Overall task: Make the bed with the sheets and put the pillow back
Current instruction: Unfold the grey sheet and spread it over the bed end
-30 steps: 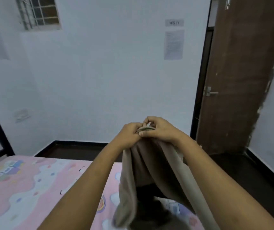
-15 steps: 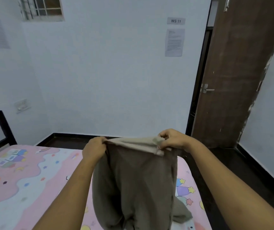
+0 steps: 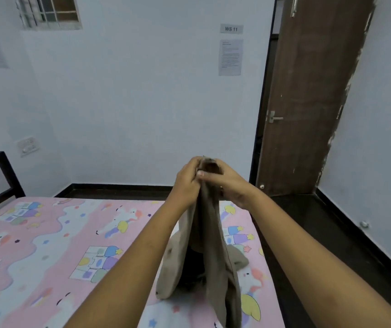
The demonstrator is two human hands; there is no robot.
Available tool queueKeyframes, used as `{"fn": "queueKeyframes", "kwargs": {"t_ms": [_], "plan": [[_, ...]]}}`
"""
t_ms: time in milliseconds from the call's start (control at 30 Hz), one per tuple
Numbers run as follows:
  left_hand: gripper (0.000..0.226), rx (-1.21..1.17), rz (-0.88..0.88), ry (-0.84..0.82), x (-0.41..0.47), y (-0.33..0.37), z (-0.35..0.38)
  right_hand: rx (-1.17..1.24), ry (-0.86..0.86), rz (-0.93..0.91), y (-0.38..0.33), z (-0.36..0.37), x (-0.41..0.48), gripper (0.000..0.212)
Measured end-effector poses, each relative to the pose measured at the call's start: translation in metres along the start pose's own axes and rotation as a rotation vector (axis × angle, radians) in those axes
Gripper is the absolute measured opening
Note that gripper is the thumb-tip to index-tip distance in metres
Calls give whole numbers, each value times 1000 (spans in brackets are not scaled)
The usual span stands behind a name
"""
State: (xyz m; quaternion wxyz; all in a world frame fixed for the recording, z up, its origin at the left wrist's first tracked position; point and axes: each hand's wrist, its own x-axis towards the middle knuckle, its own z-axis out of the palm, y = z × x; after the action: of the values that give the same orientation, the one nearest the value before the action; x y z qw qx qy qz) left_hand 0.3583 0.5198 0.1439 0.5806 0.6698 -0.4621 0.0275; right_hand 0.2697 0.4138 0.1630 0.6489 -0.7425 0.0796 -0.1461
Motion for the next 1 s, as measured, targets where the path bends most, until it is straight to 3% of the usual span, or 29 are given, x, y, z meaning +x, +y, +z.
{"fn": "queueKeyframes", "kwargs": {"t_ms": [100, 233, 300, 367, 433, 533, 667, 767, 833, 867, 933, 1000], "plan": [[26, 29, -17, 54, 6, 38, 0, -7, 9, 18, 15, 2, -25, 54], [26, 76, 7, 173, 11, 80, -11, -56, 58, 75, 37, 18, -53, 31], [28, 20, -32, 292, 17, 90, -29, -255, 191, 51, 49, 23, -66, 21], [26, -28, -75, 397, 23, 97, -52, -535, 369, 94, 58, 24, -75, 26], [27, -59, -147, 460, 26, 95, -74, -536, 564, 146, 59, 21, -74, 33], [35, -144, -290, 589, 23, 73, -108, -483, 750, 42, 30, 6, -58, 25], [38, -157, -480, 810, 19, 42, -144, -786, 698, -184, -23, -2, -45, 25], [36, -45, -478, 918, 11, 46, -144, -833, 567, -266, -40, 5, -36, 17], [31, 70, -267, 769, 0, 53, -127, -798, 472, -289, -46, 10, -28, 15], [29, 157, -135, 600, -8, 57, -113, -791, 422, -299, -50, 15, -24, 16], [62, 421, 41, 181, -23, 60, -83, -788, 344, -320, -56, 26, -18, 15], [88, 790, 62, -103, -30, 56, -62, -750, 303, -320, -61, 36, -13, 16]]}}
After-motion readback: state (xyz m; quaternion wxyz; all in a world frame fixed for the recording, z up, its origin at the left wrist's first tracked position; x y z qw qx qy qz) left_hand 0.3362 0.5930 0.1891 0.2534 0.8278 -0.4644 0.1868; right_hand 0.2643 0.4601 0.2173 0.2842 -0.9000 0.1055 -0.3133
